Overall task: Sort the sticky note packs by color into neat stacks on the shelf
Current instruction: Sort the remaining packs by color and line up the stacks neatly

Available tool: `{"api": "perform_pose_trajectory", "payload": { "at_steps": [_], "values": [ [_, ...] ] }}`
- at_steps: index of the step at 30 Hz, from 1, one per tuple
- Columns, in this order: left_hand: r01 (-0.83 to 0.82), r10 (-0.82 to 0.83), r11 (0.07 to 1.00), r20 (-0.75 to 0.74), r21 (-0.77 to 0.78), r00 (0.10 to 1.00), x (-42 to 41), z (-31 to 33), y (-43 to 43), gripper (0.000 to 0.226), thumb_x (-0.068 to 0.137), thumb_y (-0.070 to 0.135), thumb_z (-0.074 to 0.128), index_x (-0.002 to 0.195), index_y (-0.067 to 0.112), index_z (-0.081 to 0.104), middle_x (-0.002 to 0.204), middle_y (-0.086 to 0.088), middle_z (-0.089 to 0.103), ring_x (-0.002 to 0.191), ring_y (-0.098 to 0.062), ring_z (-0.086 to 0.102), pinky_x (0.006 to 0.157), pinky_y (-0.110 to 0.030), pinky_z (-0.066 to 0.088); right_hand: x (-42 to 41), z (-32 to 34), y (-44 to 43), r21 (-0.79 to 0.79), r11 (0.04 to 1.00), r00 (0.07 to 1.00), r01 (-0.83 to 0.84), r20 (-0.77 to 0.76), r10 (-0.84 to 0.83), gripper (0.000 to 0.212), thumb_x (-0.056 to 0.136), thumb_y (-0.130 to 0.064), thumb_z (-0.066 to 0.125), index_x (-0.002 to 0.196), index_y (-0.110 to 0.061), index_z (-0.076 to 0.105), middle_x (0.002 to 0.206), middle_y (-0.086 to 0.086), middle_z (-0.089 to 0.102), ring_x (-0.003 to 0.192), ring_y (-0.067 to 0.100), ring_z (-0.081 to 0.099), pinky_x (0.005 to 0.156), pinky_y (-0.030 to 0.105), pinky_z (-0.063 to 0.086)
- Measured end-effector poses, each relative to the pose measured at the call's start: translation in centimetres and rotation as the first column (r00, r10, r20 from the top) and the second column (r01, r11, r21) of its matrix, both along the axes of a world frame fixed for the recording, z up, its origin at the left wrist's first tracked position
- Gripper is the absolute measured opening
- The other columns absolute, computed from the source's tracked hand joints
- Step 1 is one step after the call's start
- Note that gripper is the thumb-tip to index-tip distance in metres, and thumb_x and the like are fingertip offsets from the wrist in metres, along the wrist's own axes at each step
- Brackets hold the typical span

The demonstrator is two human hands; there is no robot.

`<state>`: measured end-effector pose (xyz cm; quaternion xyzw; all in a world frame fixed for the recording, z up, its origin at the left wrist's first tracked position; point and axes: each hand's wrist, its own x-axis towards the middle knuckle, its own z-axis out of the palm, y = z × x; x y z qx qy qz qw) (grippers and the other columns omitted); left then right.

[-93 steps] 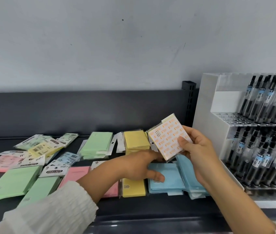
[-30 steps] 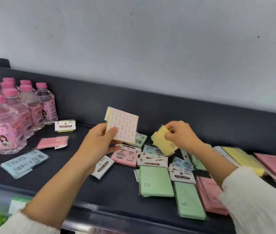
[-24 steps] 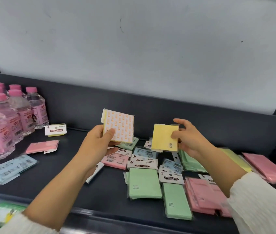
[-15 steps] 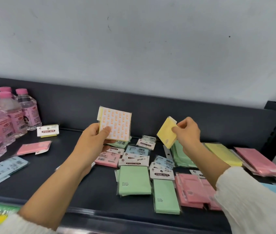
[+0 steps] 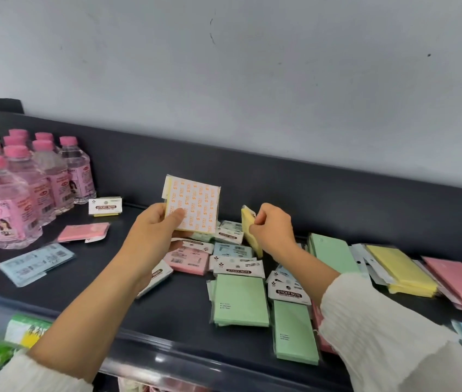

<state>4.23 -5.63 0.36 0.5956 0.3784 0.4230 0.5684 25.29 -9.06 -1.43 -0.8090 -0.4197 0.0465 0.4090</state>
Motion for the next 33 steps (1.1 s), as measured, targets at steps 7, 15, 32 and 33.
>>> {"api": "perform_pose_trajectory", "payload": {
  "at_steps": [7, 15, 32, 33],
  "values": [
    [-0.021, 0.021, 0.999, -0.004, 0.038, 1.000, 0.2, 0.6, 0.2, 0.014, 0.098, 0.025, 0.048, 0.106, 0.021, 0.059, 0.096, 0.009, 0.069, 0.083, -0.004, 0.063, 0.066, -0.021, 0.044, 0.0, -0.1, 0.6, 0.177, 0.981, 0.904, 0.083, -0.428, 0.000, 0.022, 0.082, -0.001, 0.061, 0.074, -0.016, 0.045, 0.095, 0.008, 0.058, 0.090, 0.022, 0.059, 0.077, 0.044, 0.058],
    [0.131, -0.130, 0.991, -0.094, -0.003, 0.987, 4.5, 0.3, 1.8, 0.014, 0.095, 0.014, 0.055, 0.103, 0.009, 0.065, 0.101, -0.004, 0.071, 0.085, -0.012, 0.065, 0.070, -0.022, 0.050, 4.5, -0.8, -1.8, -0.070, 0.972, 0.906, 0.223, -0.354, -0.233, 0.015, 0.079, -0.006, 0.063, 0.078, -0.013, 0.050, 0.088, 0.007, 0.059, 0.086, 0.027, 0.065, 0.080, 0.044, 0.057],
    [0.384, -0.096, 0.903, -0.780, 0.192, 0.618, 16.2, -4.0, 1.2, 0.060, 0.093, 0.033, 0.056, 0.142, 0.011, 0.031, 0.141, -0.011, 0.045, 0.126, -0.028, 0.046, 0.097, -0.033, 0.039, 7.9, 0.2, -6.9, -0.117, 0.993, 0.972, 0.010, -0.231, -0.037, 0.030, 0.087, 0.000, 0.048, 0.101, -0.016, 0.069, 0.113, 0.004, 0.065, 0.105, 0.021, 0.060, 0.093, 0.036, 0.050],
    [0.372, -0.107, 0.910, -0.765, 0.182, 0.635, 16.3, -4.1, 1.4, 0.059, 0.092, 0.033, 0.058, 0.139, 0.010, 0.033, 0.138, -0.010, 0.047, 0.123, -0.027, 0.048, 0.094, -0.033, 0.040, 7.7, 0.3, -6.9, -0.129, 0.991, 0.974, -0.018, -0.227, -0.012, 0.030, 0.087, -0.002, 0.051, 0.108, -0.015, 0.067, 0.114, 0.004, 0.064, 0.105, 0.021, 0.060, 0.092, 0.034, 0.050]
  ]
}}
